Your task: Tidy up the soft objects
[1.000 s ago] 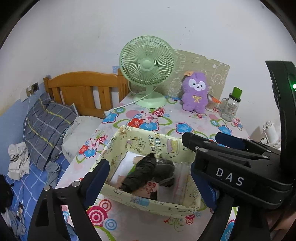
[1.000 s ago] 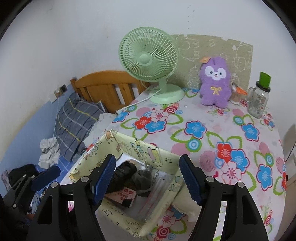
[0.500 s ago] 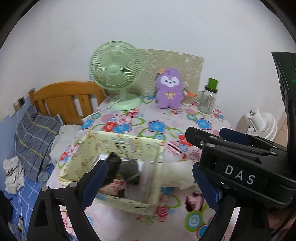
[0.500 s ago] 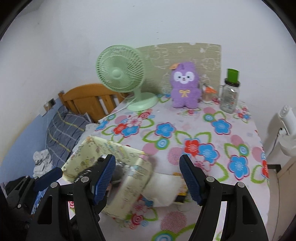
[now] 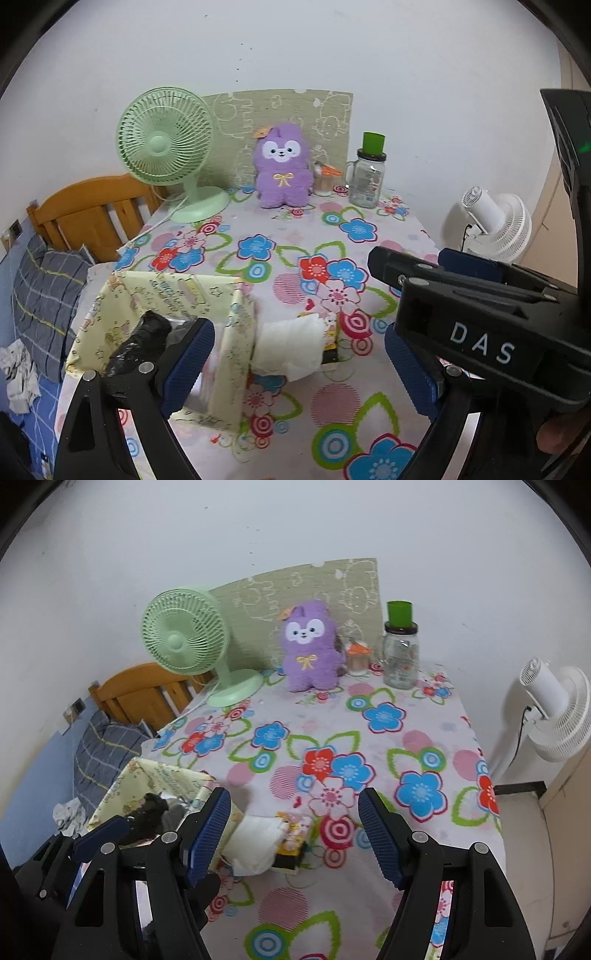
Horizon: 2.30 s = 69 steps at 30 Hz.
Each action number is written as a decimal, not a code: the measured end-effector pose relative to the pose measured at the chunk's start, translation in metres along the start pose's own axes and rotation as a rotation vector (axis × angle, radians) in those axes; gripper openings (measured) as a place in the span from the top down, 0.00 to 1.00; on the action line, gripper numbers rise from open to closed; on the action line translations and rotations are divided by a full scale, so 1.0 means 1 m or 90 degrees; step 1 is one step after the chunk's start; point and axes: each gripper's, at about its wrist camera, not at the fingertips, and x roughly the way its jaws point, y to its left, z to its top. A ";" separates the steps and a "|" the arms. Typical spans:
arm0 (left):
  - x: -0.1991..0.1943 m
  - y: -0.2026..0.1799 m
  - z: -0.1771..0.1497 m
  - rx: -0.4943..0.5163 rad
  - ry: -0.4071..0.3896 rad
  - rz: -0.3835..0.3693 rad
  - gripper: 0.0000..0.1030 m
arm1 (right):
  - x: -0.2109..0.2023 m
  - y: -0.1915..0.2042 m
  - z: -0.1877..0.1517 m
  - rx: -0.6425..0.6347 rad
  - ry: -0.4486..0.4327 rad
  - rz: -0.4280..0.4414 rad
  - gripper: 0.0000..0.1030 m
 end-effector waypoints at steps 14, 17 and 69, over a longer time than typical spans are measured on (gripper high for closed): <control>0.026 -0.027 0.000 0.021 0.026 -0.024 0.08 | 0.006 -0.036 -0.008 0.031 0.016 -0.032 0.28; 0.033 -0.032 -0.002 0.025 0.034 -0.029 0.08 | 0.010 -0.041 -0.010 0.036 0.021 -0.036 0.28; 0.147 -0.027 -0.023 0.010 0.159 0.023 0.54 | 0.097 -0.085 -0.023 0.084 0.108 -0.049 0.27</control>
